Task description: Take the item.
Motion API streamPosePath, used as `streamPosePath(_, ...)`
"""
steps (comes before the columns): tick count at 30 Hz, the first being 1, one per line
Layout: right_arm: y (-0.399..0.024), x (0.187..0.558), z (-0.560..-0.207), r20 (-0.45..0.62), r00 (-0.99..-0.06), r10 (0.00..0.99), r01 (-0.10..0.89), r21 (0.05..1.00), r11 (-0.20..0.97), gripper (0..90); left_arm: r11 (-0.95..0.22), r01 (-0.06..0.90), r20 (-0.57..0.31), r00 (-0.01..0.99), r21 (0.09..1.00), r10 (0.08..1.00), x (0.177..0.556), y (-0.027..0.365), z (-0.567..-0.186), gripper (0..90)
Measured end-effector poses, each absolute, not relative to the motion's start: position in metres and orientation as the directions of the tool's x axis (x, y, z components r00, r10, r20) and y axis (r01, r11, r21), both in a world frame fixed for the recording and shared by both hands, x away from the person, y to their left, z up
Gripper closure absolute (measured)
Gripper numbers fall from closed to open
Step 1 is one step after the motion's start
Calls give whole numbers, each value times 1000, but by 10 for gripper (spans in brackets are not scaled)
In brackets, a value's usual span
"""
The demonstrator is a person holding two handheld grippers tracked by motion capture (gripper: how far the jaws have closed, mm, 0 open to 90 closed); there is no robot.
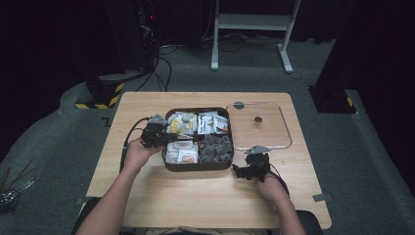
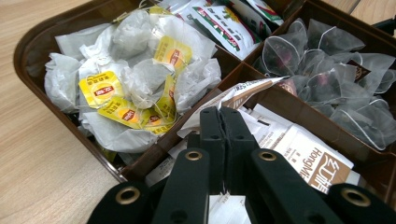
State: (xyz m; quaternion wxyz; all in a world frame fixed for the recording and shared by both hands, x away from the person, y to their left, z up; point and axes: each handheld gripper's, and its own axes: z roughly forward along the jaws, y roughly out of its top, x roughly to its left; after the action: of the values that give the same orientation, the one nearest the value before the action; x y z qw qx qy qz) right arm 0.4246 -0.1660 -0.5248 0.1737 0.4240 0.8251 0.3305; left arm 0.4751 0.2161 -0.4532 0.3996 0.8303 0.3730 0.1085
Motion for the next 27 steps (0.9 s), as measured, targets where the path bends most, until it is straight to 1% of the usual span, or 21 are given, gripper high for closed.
streamPosePath(16, -165, 427, -525, -9, -587, 809, 581, 692, 429, 78, -364, 542, -144, 682, 758, 717, 470, 237, -444, 886)
streamPosePath(27, -165, 427, -525, -8, -587, 810, 581, 692, 428, 78, -318, 545, -156, 653, 776, 741, 467, 259, -435, 886)
